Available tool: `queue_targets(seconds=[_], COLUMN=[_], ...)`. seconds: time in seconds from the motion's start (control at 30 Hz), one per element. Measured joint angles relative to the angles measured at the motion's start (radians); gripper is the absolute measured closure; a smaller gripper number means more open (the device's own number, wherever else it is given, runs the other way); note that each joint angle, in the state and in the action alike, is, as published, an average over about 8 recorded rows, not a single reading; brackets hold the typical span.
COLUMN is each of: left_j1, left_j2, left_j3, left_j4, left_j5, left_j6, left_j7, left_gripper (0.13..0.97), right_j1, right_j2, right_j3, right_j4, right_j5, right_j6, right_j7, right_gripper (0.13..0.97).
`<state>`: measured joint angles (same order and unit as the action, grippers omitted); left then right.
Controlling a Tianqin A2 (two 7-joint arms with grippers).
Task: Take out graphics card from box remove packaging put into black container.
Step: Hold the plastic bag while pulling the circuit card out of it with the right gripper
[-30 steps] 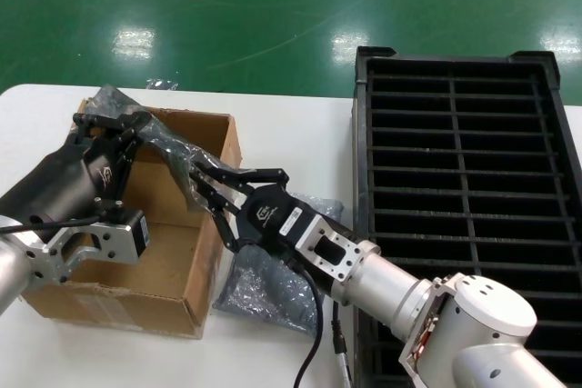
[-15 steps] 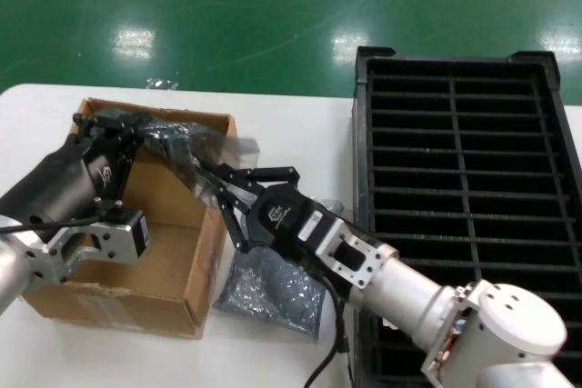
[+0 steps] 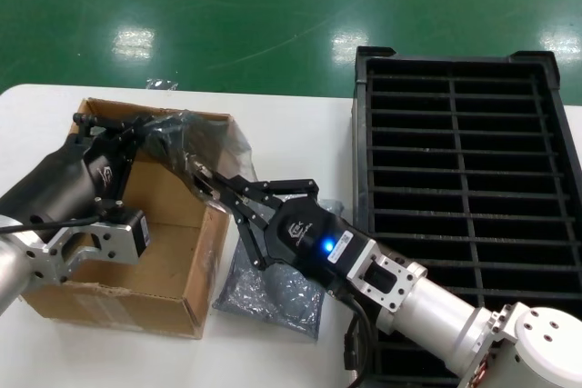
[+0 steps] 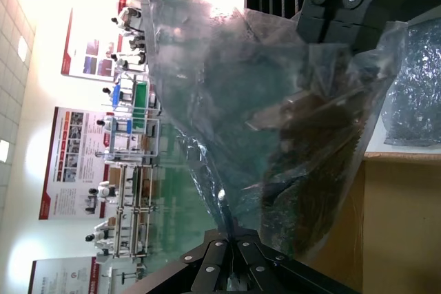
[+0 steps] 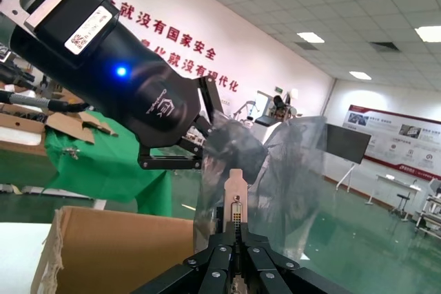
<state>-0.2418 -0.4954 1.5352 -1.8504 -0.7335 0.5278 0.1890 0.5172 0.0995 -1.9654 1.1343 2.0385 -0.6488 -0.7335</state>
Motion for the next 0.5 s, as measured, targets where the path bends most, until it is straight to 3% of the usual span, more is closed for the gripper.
queue_targets(seconds=[0.5], left_j1=[0.0], left_j2=[0.0], left_j3=[0.0], left_j4=[0.0], left_j5=[0.0], left_j6=[0.0], left_j7=[0.0], left_gripper=[0.958], right_j1=[0.023], right_j2=[-0.049], right_j3=[0.053], right_j4=[-0.048], right_j5=[-0.082], right_j6=[-0.034], right_j7=[0.0], right_gripper=[0.955])
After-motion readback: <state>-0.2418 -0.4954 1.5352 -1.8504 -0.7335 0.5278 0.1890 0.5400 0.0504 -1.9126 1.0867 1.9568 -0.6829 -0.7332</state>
